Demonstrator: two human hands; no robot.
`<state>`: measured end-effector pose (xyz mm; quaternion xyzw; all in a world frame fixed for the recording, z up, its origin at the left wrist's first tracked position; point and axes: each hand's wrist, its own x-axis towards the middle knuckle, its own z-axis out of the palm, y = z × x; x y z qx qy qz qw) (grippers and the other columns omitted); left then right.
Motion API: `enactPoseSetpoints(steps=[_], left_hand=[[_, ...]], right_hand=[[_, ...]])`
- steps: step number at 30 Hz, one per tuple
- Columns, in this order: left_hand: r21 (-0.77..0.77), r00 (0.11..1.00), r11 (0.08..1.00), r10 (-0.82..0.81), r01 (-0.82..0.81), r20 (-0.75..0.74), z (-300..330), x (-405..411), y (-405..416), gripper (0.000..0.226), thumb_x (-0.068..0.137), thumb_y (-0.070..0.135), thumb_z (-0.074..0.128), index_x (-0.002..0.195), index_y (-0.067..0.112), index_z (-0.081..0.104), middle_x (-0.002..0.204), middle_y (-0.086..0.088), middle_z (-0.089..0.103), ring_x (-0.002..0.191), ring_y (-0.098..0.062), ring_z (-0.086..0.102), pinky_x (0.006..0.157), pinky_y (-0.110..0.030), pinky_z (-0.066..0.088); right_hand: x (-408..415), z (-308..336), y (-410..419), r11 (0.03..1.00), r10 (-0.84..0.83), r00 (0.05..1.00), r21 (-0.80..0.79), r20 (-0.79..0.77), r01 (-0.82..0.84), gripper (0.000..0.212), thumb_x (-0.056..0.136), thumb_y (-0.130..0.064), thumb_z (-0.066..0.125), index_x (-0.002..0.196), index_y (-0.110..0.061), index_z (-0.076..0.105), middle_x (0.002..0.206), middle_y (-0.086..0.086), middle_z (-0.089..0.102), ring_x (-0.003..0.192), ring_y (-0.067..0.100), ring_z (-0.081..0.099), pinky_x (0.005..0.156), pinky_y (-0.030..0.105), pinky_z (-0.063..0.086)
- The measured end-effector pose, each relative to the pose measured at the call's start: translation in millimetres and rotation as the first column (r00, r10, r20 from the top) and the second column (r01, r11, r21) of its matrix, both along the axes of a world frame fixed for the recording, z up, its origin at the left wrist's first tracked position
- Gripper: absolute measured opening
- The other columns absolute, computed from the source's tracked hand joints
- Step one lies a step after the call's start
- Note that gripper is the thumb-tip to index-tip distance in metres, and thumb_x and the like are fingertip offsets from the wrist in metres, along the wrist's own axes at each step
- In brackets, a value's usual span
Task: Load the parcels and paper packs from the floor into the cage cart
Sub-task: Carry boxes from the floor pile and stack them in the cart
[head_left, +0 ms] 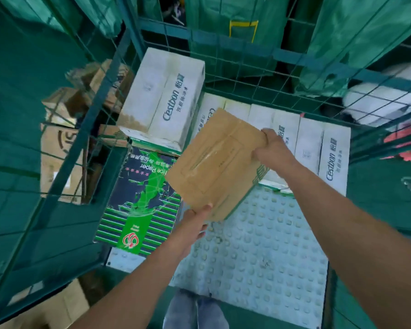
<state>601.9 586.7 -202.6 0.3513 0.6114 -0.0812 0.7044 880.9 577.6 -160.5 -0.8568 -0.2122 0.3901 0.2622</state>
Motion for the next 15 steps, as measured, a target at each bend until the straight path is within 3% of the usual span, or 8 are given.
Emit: enactPoseSetpoints(steps=[2,4,6,7,9,10,12,15], left_hand=[[-0.007,1.0,1.0,-0.001,0.001,0.013,-16,14,8,0.033,0.097,0.05,0.064,0.119,0.026,0.056,0.103,0.011,0.06,0.108,-0.019,0.065,0.092,-0.032,0.052],[-0.009,0.998,0.999,-0.033,0.034,0.054,-34,30,19,0.026,0.101,0.043,0.062,0.115,0.022,0.057,0.097,0.008,0.056,0.095,-0.016,0.061,0.084,-0.029,0.048],[-0.001,0.996,0.998,-0.07,0.07,0.051,-54,47,34,0.016,0.104,0.038,0.058,0.112,0.024,0.056,0.101,0.007,0.056,0.093,-0.013,0.058,0.089,-0.033,0.049],[0.008,0.997,0.997,-0.073,0.073,0.032,-61,56,42,0.012,0.106,0.037,0.055,0.109,0.026,0.055,0.101,0.005,0.055,0.094,-0.015,0.057,0.091,-0.035,0.05],[0.007,0.999,0.999,-0.051,0.051,0.002,-74,73,61,0.016,0.107,0.04,0.05,0.105,0.025,0.054,0.1,0.002,0.052,0.091,-0.018,0.055,0.087,-0.037,0.051],[0.004,0.999,0.999,-0.038,0.038,-0.016,-80,80,70,0.021,0.107,0.044,0.047,0.11,0.024,0.055,0.108,0.0,0.054,0.096,-0.019,0.056,0.091,-0.039,0.052],[0.008,0.999,1.0,-0.028,0.029,-0.037,-92,90,88,0.034,0.107,0.05,0.042,0.126,0.024,0.053,0.126,0.002,0.057,0.109,-0.019,0.059,0.099,-0.04,0.05],[0.069,0.999,0.997,-0.034,0.035,-0.011,-107,99,111,0.04,0.106,0.052,0.044,0.117,0.018,0.061,0.121,-0.002,0.067,0.106,-0.02,0.063,0.095,-0.038,0.051]], right_hand=[[18,-9,23,0.998,0.038,0.998,0.042,0.044,-0.04,0.073,0.083,-0.004,0.065,0.148,-0.026,0.042,0.135,0.005,0.049,0.108,0.027,0.058,0.08,0.032,0.054],[29,-27,34,0.991,0.023,0.998,0.128,0.053,-0.03,0.07,0.088,0.005,0.056,0.15,-0.024,0.042,0.135,0.001,0.05,0.11,0.025,0.058,0.065,0.015,0.05],[23,-56,30,0.992,-0.053,0.998,0.112,-0.022,0.055,0.078,0.096,0.0,0.057,0.16,-0.03,0.026,0.138,-0.006,0.045,0.114,0.023,0.057,0.061,0.004,0.045],[14,-73,23,0.991,-0.107,0.99,0.066,-0.09,0.113,0.083,0.099,-0.009,0.061,0.163,-0.03,0.014,0.142,-0.005,0.043,0.12,0.024,0.055,0.073,0.008,0.048],[-6,-108,6,0.978,-0.21,0.958,-0.047,-0.198,0.204,0.091,0.1,-0.027,0.064,0.165,-0.027,0.0,0.16,0.004,0.037,0.132,0.029,0.052,0.097,0.029,0.05],[-17,-122,-1,0.969,-0.244,0.938,-0.093,-0.244,0.228,0.091,0.101,-0.033,0.062,0.165,-0.026,-0.002,0.162,0.007,0.034,0.131,0.03,0.053,0.099,0.037,0.049],[-36,-145,-9,0.956,-0.293,0.909,-0.089,-0.298,0.279,0.078,0.105,-0.036,0.053,0.165,-0.026,0.004,0.16,0.004,0.038,0.121,0.025,0.055,0.093,0.036,0.047],[-51,-156,-7,0.932,-0.318,0.861,0.035,-0.396,0.36,0.055,0.109,-0.039,0.043,0.158,-0.041,0.019,0.146,-0.002,0.05,0.111,0.029,0.064,0.084,0.039,0.056]])
